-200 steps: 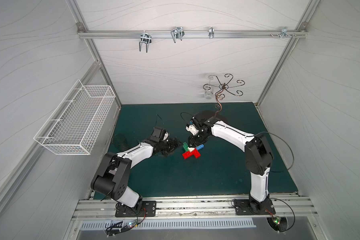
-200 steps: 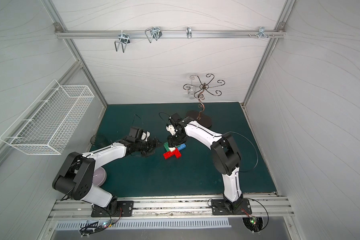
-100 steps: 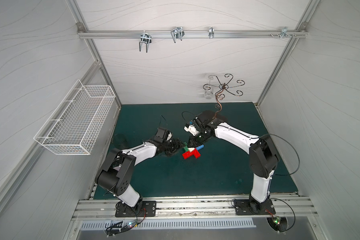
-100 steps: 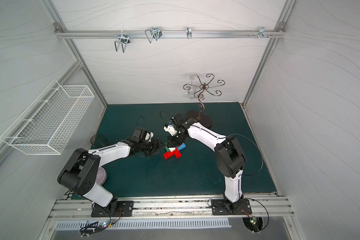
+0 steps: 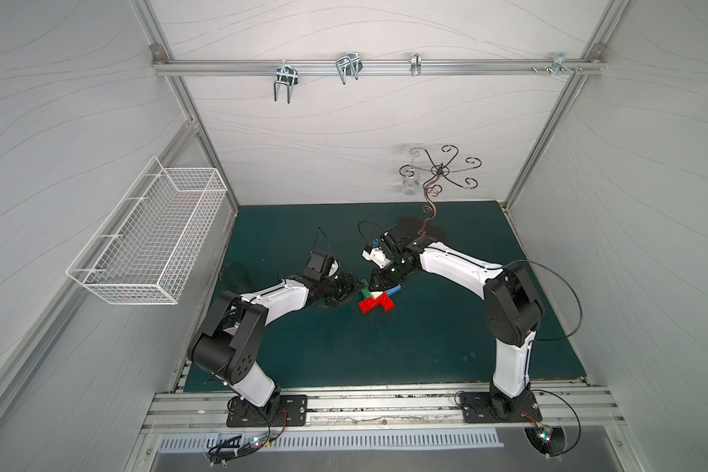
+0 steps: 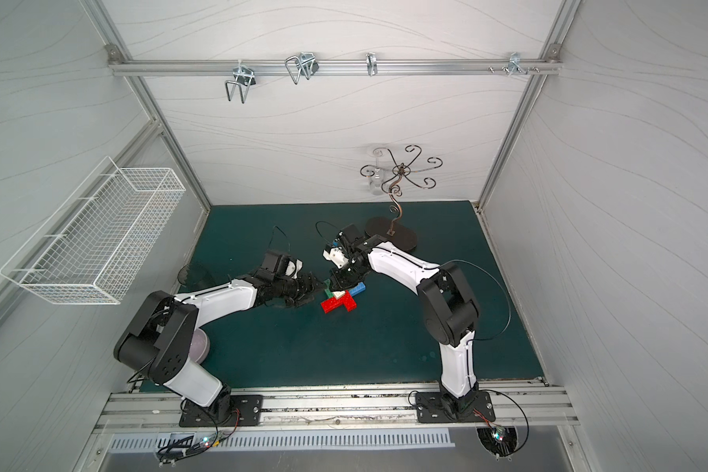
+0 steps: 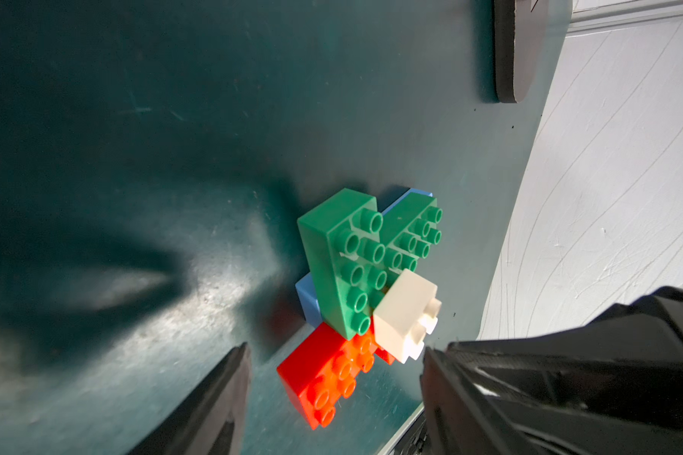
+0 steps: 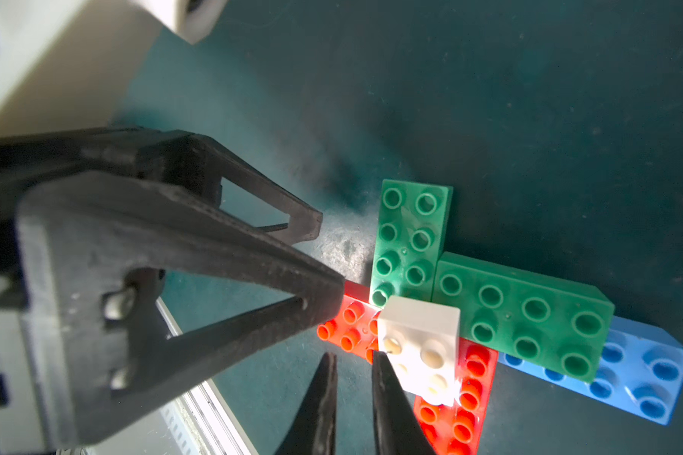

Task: Assemble a small pinwheel with lego
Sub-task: Assemble the lego brick with the lego brick.

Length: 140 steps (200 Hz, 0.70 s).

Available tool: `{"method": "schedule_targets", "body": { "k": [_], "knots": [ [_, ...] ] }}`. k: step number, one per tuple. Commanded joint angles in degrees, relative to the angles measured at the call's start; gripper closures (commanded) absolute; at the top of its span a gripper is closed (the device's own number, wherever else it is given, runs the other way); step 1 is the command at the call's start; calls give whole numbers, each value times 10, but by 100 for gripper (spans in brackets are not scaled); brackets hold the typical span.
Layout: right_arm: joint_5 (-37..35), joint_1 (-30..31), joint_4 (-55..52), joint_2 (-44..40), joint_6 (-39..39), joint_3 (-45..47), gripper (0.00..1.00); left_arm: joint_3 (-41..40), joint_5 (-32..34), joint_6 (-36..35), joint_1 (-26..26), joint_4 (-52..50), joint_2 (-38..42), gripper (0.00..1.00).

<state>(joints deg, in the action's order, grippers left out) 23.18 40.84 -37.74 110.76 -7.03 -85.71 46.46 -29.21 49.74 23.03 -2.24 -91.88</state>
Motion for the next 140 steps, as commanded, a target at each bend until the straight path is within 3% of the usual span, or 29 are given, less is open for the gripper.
{"method": "schedule_targets", "body": {
  "k": [1, 140],
  "knots": [
    [2, -4, 9, 13, 8, 6, 80, 12, -3, -2, 2, 18, -10, 27],
    [-15, -14, 41, 22, 16, 59, 80, 19, 3, -9, 11, 6, -11, 26]
  ]
}}
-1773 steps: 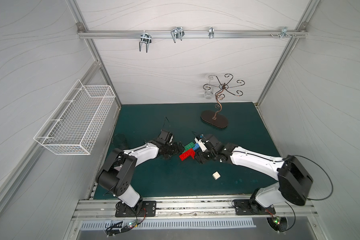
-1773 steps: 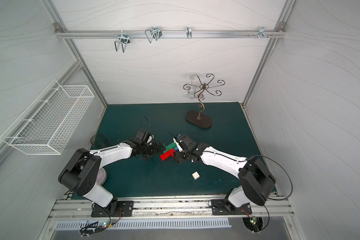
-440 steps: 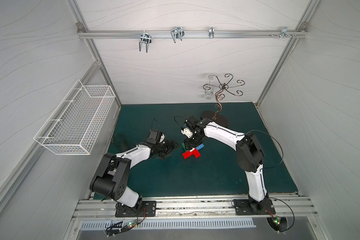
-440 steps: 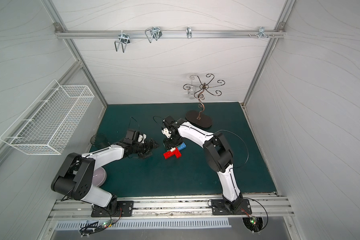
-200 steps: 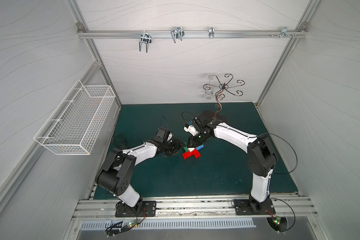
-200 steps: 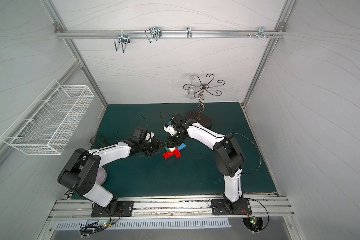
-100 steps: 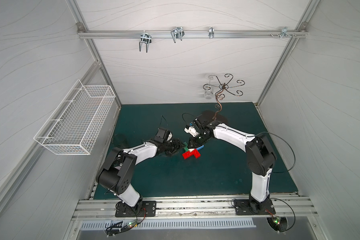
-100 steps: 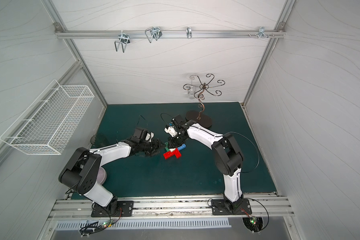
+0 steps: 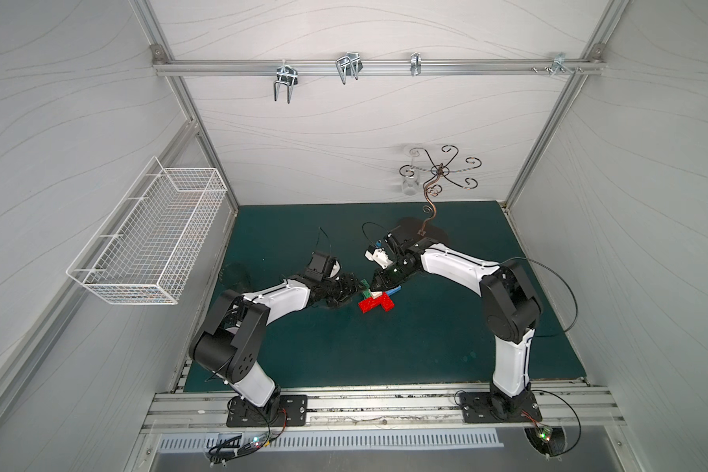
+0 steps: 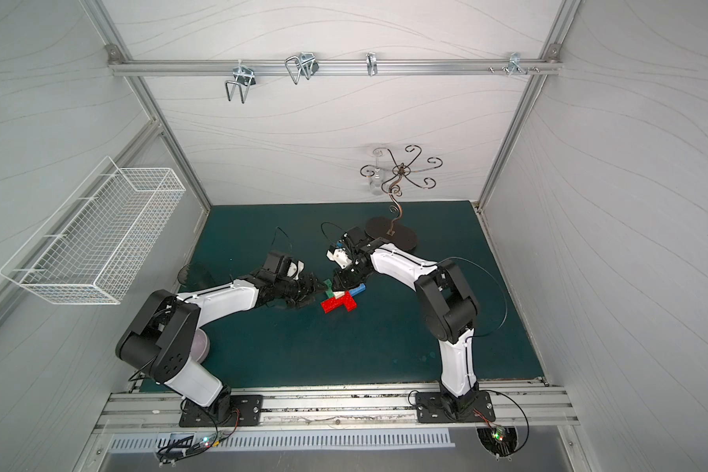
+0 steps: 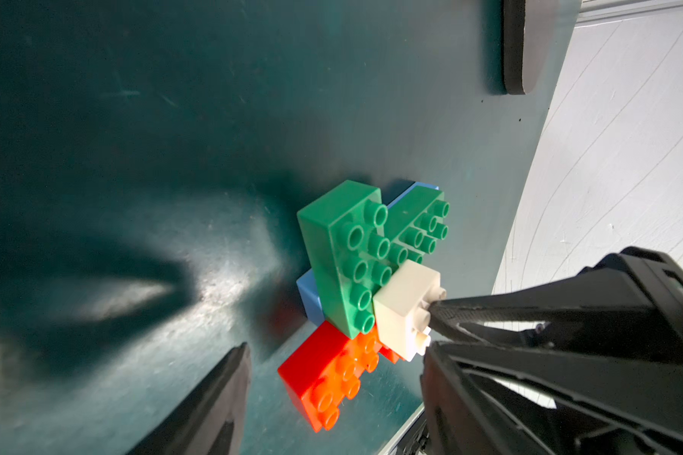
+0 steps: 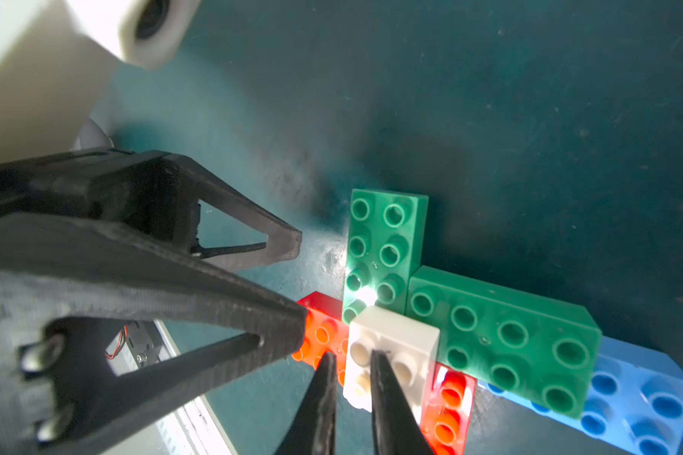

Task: Assemble a small pinwheel with lego
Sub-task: Assemble the lego brick with the lego brick.

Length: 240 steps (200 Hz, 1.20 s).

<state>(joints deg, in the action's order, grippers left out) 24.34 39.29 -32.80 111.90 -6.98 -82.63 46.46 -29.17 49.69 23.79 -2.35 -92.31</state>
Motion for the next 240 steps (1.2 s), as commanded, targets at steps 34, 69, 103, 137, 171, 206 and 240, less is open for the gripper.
{"method": "schedule_targets", "body": {
  "k": [34, 69, 103, 137, 171, 206, 240],
  "knots": [
    [-50, 3, 39, 14, 20, 111, 80, 16, 8, -8, 4, 1, 1, 26],
    [-54, 4, 42, 51, 17, 114, 80, 14, 8, -7, 3, 1, 0, 26],
    [-23, 3, 26, 10, 9, 79, 75, 20, 12, -12, 3, -14, 13, 22],
    [29, -3, -26, -25, -14, -19, 71, 38, 22, -20, -10, -45, 45, 18],
    [48, -27, -3, -29, -20, -35, 65, 43, 25, -35, -19, -78, 70, 17],
    [41, -86, 43, -19, -6, -20, 51, 28, 58, -70, -31, -135, 124, 0],
    [72, -111, 58, 35, 2, -38, 41, 11, 58, -77, -44, -149, 139, 0]
  ]
}}
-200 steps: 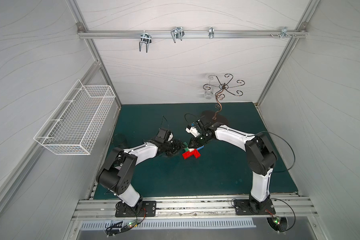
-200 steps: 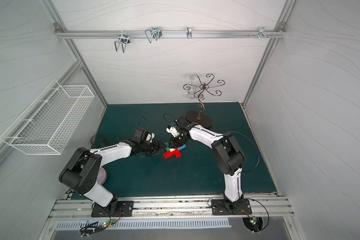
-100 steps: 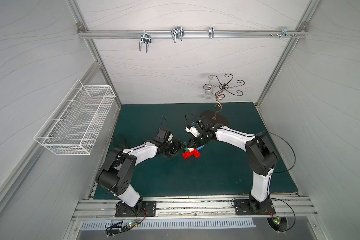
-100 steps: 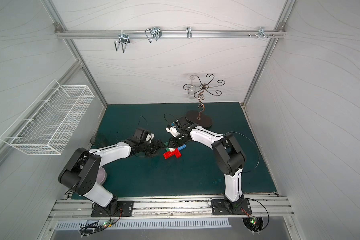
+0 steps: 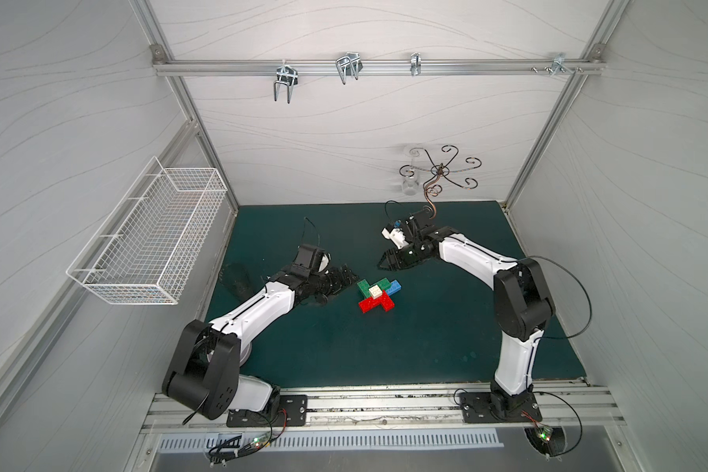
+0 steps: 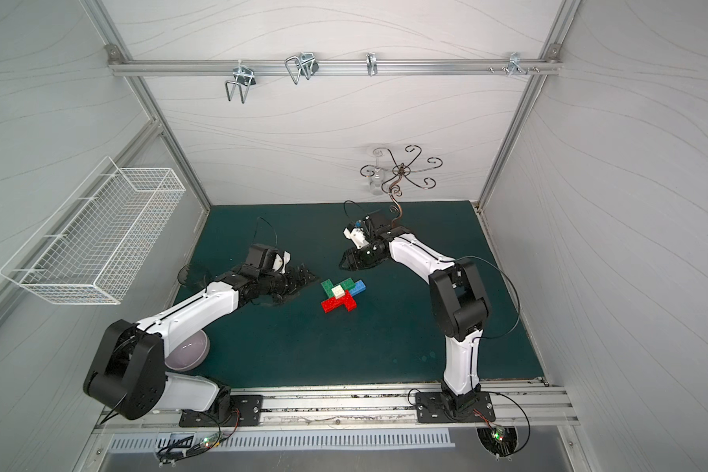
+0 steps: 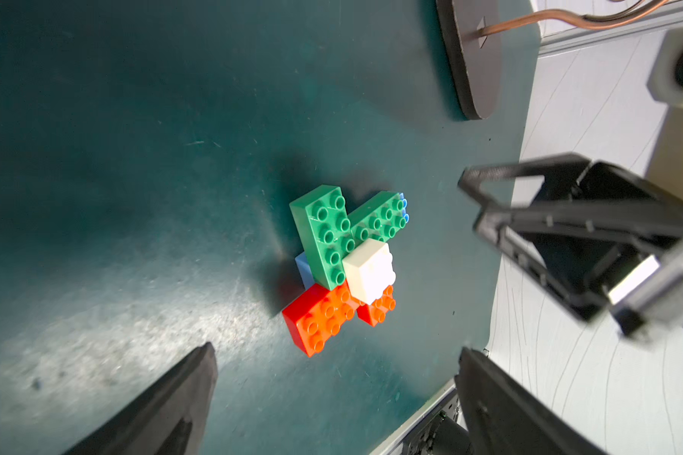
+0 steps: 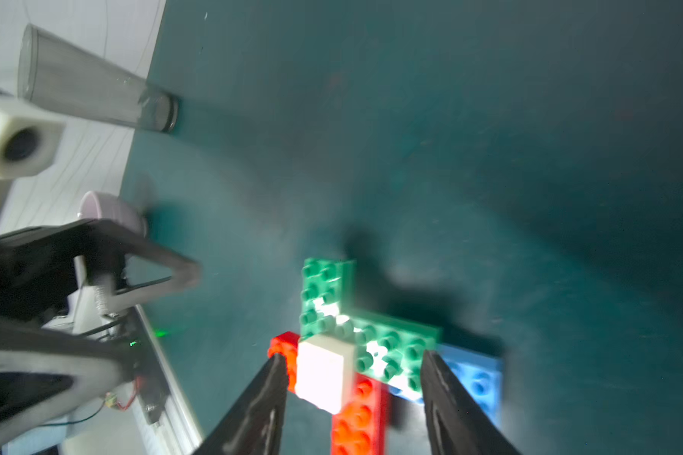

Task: Assemble a small pinwheel with lego
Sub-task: Assemble the lego brick with the lego brick, then adjust the lego brick at the center of the board.

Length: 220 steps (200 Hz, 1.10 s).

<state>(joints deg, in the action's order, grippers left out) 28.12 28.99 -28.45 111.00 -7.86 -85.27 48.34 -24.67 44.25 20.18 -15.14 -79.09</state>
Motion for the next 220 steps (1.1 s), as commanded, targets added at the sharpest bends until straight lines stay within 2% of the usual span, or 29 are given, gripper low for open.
{"method": "schedule_targets", "body": {
  "k": [1, 24, 50, 86, 105, 144, 169, 220],
  "knots": [
    [35, -8, 14, 45, 12, -12, 41, -8, 12, -22, -8, -21, 6, 0],
    [41, -11, 11, 74, 22, -18, 41, -14, 7, -22, -8, -19, 5, 0],
    [64, -30, 27, 103, 7, -8, 46, -19, 10, -23, -8, -17, 6, 0],
    [75, -34, 29, 98, 6, 26, 47, -21, 11, -25, -8, -17, 9, 0],
    [51, -35, 29, 64, 2, 78, 49, -23, 11, -28, -8, -19, 9, 0],
    [62, -38, 44, -18, -17, 215, 51, -26, 8, -30, -8, -21, 10, 1],
    [50, -1, 62, -61, -37, 281, 51, -23, 8, -30, -8, -22, 9, 1],
    [33, 64, 117, -127, -99, 353, 50, 3, 5, -43, -27, -41, 23, 1]
  ]
}}
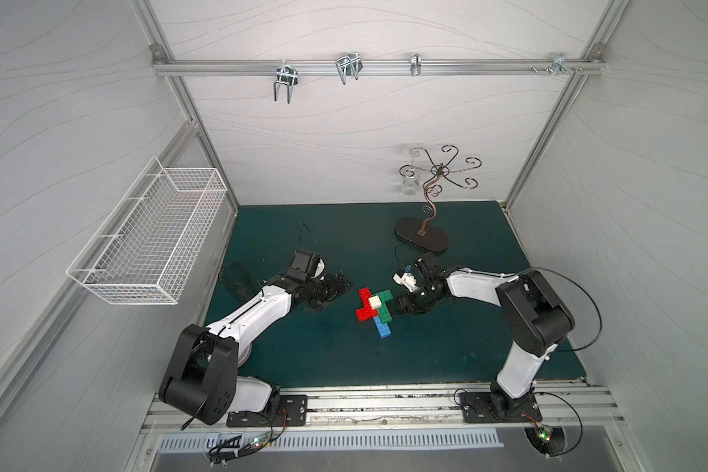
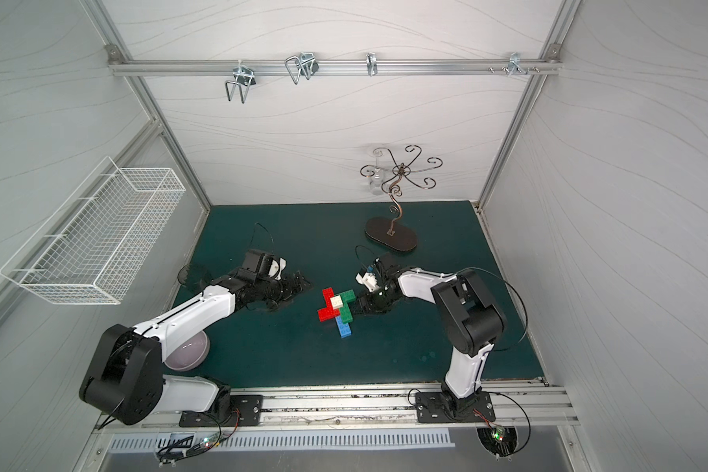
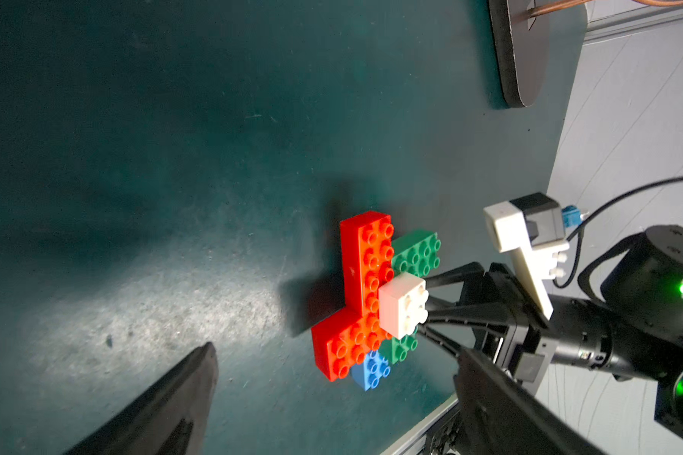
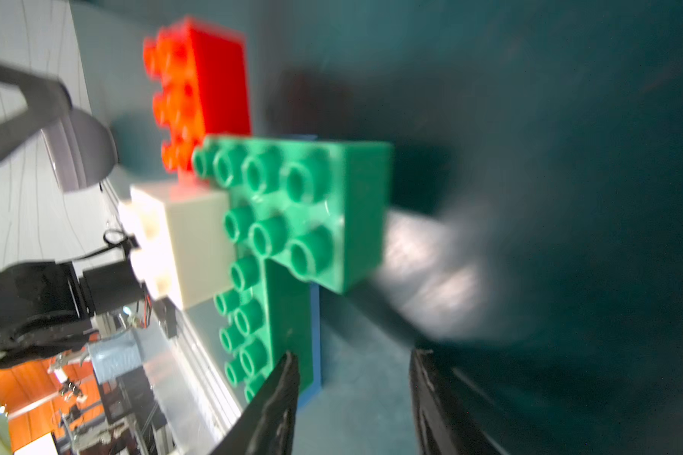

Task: Assemble a small pinwheel with lego
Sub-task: Adjust the lego brick at the center of the board, then reset both arms

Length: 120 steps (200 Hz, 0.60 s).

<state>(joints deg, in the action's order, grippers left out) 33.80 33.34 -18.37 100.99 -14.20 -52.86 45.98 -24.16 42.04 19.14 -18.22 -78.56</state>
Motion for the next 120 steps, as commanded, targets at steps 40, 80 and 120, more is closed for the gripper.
{"method": "schedule_targets", "body": {
  "k": [40, 80, 120],
  "knots": [
    [-119, -31, 13, -207, 4, -1, 1, 84, 106, -172, -101, -23, 77, 0],
    [-205, -180, 194, -368, 114, 105, 1, -50, 369, -433, -130, 226, 138, 0],
    [-314, -284, 438, -335, 180, 267, 1, -207, 281, -356, -223, 490, 83, 0]
  ]
}}
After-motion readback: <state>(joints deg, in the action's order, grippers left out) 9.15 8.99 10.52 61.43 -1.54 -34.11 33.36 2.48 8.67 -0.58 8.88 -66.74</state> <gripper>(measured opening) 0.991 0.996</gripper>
